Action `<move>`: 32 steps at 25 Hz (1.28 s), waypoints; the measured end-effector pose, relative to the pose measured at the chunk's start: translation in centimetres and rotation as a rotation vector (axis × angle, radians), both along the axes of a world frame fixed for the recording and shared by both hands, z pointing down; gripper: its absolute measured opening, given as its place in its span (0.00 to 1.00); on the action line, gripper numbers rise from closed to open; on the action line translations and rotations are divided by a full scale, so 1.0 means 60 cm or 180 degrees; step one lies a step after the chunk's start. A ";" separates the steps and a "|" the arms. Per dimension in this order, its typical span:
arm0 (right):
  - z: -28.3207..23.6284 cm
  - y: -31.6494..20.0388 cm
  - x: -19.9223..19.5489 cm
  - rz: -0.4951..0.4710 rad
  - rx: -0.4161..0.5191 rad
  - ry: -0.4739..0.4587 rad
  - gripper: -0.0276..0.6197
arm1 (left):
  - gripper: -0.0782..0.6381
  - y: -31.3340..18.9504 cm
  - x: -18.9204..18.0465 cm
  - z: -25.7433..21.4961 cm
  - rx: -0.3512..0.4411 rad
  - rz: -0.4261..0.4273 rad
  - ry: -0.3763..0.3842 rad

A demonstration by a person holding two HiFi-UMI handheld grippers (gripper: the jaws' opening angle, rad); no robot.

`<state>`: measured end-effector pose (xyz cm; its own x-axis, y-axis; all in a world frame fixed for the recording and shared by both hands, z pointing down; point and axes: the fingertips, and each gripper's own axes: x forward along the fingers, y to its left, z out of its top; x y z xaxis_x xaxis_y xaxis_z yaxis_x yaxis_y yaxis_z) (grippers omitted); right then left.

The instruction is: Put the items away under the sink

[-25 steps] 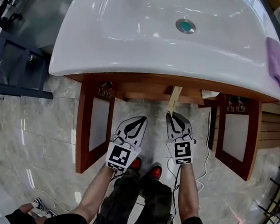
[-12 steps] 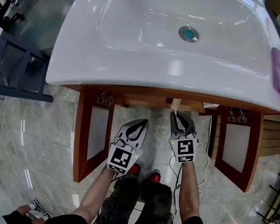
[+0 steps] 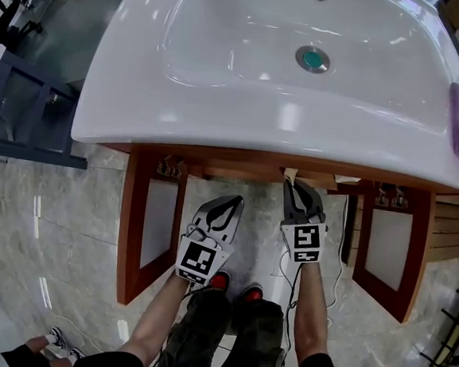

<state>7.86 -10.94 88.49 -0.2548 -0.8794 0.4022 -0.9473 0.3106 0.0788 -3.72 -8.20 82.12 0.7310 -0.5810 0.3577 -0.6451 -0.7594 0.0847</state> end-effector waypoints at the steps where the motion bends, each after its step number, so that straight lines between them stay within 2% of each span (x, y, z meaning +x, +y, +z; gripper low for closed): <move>1: 0.002 -0.001 0.002 0.0028 -0.0013 0.0000 0.10 | 0.12 -0.001 0.000 0.000 0.0002 -0.0003 -0.0003; 6: 0.009 0.000 0.011 0.0150 -0.0050 -0.0031 0.11 | 0.12 -0.002 -0.004 0.000 0.0002 -0.0018 -0.0021; 11: 0.011 0.006 0.018 0.0239 -0.0064 -0.0184 0.31 | 0.12 0.005 -0.004 0.003 -0.0015 -0.0013 -0.0020; 16: 0.006 0.014 0.029 0.0320 -0.0049 -0.0261 0.38 | 0.12 0.011 -0.001 -0.001 0.0006 0.0009 0.0000; 22: -0.023 0.029 0.027 0.0311 0.0006 -0.0254 0.38 | 0.12 0.021 0.006 -0.023 0.0048 0.0055 0.0035; 29: -0.103 0.070 0.019 0.0291 0.0042 -0.0248 0.38 | 0.12 0.048 0.008 -0.096 0.0091 0.0159 0.0056; 32: -0.153 0.093 0.015 0.0342 0.0010 -0.0287 0.31 | 0.12 0.061 0.001 -0.139 0.0092 0.0178 0.0045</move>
